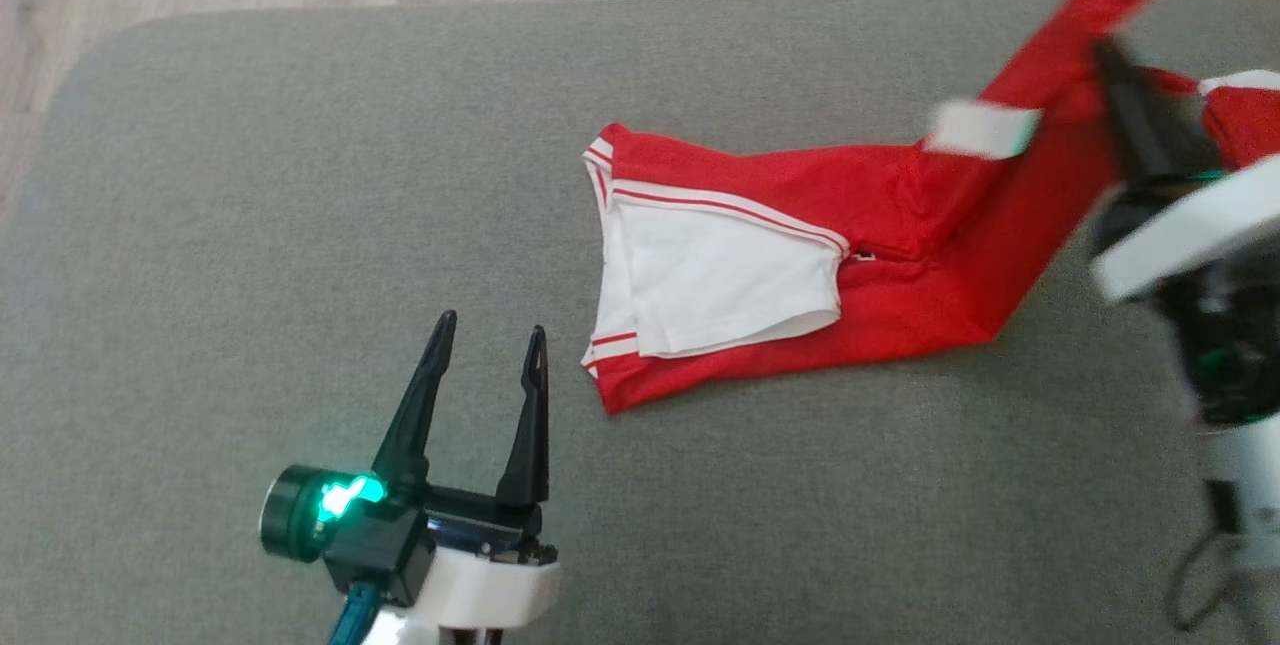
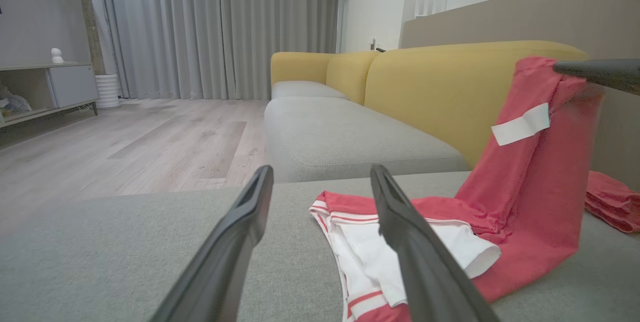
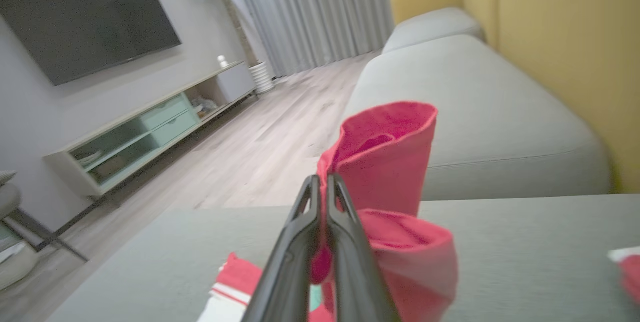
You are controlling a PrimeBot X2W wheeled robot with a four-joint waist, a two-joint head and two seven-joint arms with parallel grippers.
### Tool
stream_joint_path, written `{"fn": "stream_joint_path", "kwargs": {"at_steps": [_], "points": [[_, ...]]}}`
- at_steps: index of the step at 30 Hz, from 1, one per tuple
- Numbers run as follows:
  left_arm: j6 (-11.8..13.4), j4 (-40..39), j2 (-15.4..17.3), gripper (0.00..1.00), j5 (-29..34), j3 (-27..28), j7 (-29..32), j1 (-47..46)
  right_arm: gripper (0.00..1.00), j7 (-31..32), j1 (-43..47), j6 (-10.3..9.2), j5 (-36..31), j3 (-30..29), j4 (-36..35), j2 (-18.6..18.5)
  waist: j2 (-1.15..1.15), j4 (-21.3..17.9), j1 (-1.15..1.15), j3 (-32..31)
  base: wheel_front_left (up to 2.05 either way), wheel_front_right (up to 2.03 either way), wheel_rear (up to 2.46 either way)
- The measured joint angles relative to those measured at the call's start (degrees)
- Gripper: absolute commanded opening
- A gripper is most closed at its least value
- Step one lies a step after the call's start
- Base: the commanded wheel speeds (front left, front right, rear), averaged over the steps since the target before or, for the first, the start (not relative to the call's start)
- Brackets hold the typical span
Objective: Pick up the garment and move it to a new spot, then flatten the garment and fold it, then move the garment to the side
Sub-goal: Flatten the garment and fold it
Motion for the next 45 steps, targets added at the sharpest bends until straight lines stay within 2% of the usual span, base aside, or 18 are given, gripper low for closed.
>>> {"fn": "stream_joint_path", "kwargs": {"at_steps": [3,7,13,14,15,21,24,26,29,33,39,45], "points": [[-0.54,0.46,-0.18,1.00,0.00,-0.02,0.00,0.19,0.00,2.54,-0.54,0.00,-0.02,4.58,-2.88,3.67,0.00,0.83,0.00,-0.22,0.00,0.00,0.00],[-0.74,0.87,-0.36,1.00,-0.01,-0.30,0.00,0.36,0.00,4.63,-0.97,0.00,-0.44,11.07,-3.07,8.57,0.00,2.59,0.00,-0.17,0.00,0.00,0.00],[-0.67,1.24,-0.42,1.00,-0.96,-1.29,0.00,0.32,0.00,4.74,-1.81,0.00,-3.08,17.63,2.89,13.29,0.00,6.02,0.00,0.44,0.00,0.00,0.00],[-0.57,1.26,-0.43,1.00,-1.31,-1.45,0.00,0.32,0.66,4.54,-1.80,0.00,-3.88,18.33,4.46,13.73,0.00,6.61,0.00,0.54,0.00,0.00,0.00],[-0.35,1.25,-0.43,1.00,-1.60,-1.56,0.00,0.31,1.00,3.92,-1.79,0.00,-4.46,18.80,5.82,14.05,0.00,7.15,0.00,0.62,0.00,0.00,0.00],[0.82,1.23,-0.44,1.00,-2.00,-2.09,0.00,0.30,1.00,-4.87,-2.03,0.00,-2.99,16.92,7.66,16.06,0.00,9.08,0.00,0.49,0.00,0.00,0.00],[0.91,1.24,-0.45,1.00,-2.26,-1.71,0.00,0.37,1.00,-7.39,-2.02,0.00,-2.44,12.69,7.49,15.88,0.00,8.31,0.00,-0.62,0.00,0.00,0.00],[0.89,1.29,-0.46,1.00,-2.25,-1.42,0.00,0.52,1.00,-9.22,-1.32,0.00,-1.88,10.60,6.64,14.80,0.00,7.67,0.00,-1.50,0.00,0.00,0.00],[0.83,1.55,-0.46,1.00,-2.16,-0.86,0.00,1.37,1.00,-12.72,1.27,0.00,-1.66,8.77,5.76,11.26,0.00,6.58,0.00,-3.15,0.00,0.00,0.00],[0.30,2.05,-0.46,1.00,-1.56,0.54,0.00,3.49,1.00,-18.62,8.54,0.00,-1.63,7.33,5.99,7.43,0.00,5.05,0.00,-5.89,0.00,0.00,0.00],[-0.30,2.74,-0.43,1.00,-0.60,3.10,0.00,7.22,1.00,-25.38,18.73,0.00,-2.04,9.07,8.02,5.35,0.00,2.65,-0.01,-9.88,0.00,0.00,0.00],[-0.49,3.19,-0.43,1.00,-0.54,5.75,0.00,10.74,1.00,-27.60,22.51,0.00,-6.67,9.50,8.67,4.72,0.00,0.78,-0.01,-13.00,0.00,0.00,0.00]]}}
